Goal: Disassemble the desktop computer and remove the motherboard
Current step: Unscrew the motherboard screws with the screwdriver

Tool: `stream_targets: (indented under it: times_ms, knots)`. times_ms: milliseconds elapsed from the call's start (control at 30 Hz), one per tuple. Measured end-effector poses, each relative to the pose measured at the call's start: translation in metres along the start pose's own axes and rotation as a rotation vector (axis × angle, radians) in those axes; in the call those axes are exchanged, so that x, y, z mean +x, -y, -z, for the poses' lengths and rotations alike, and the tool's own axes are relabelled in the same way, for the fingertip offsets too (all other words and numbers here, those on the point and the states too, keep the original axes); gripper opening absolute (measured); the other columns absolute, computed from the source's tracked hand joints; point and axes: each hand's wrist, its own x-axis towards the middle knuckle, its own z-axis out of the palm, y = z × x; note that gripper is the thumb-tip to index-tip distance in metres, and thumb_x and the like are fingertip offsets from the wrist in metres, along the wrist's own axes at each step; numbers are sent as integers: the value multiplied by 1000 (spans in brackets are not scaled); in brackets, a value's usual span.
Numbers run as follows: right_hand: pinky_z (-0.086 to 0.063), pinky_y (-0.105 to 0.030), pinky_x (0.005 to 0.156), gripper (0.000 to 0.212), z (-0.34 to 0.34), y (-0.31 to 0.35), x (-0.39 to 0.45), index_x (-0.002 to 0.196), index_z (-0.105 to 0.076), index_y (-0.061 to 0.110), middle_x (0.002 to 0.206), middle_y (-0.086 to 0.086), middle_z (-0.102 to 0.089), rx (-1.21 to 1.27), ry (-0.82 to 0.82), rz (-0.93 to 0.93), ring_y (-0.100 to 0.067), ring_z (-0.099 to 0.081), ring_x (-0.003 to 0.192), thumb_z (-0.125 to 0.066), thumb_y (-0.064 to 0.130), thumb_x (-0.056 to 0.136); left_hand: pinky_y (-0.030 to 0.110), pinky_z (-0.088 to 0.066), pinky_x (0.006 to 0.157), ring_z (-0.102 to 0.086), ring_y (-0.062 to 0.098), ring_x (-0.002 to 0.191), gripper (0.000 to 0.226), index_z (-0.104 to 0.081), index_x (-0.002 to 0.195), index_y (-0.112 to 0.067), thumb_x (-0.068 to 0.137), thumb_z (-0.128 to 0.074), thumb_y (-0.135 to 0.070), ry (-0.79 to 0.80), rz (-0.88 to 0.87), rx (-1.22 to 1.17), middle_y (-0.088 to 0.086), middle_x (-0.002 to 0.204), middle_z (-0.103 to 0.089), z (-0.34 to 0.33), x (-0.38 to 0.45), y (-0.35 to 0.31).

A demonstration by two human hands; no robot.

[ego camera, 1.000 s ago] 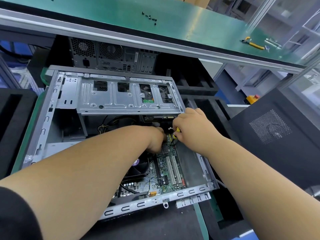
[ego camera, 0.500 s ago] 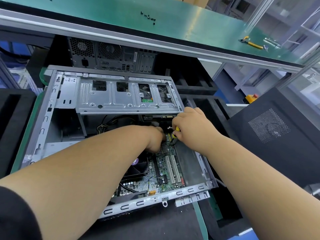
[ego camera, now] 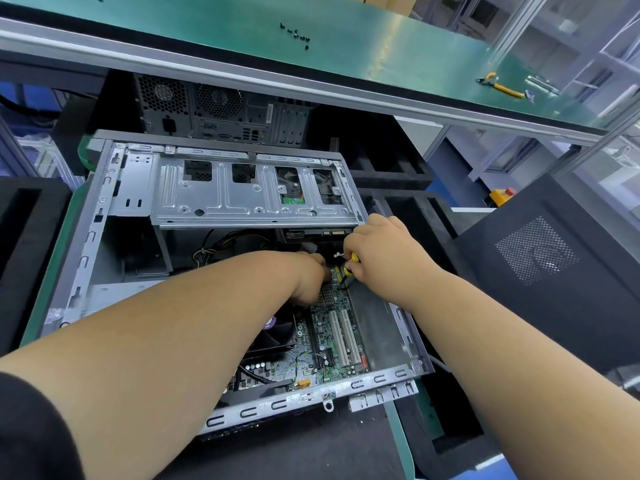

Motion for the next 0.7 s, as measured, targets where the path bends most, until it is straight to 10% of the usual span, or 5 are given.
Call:
stream_targets:
  times_ms: [367,700]
  knots:
    - [-26,-31,80,31,11,3,5,101,-63,33,99,10,-57,-36,95,15,-18,-42,99,-60,10,81,40,-40,107,-38,29,133,61,-34,147,-25,90,-56,-29,-22,-1,-10,5,151,-25,-1,2,0]
    - [-25,-38,84,25,4,4,10,108,-50,18,95,3,-63,-224,134,69,-22,-43,101,-38,39,100,40,-41,105,-41,29,130,59,-35,146,-22,90,-54,-27,-25,2,-2,5,150,-27,2,-2,-2]
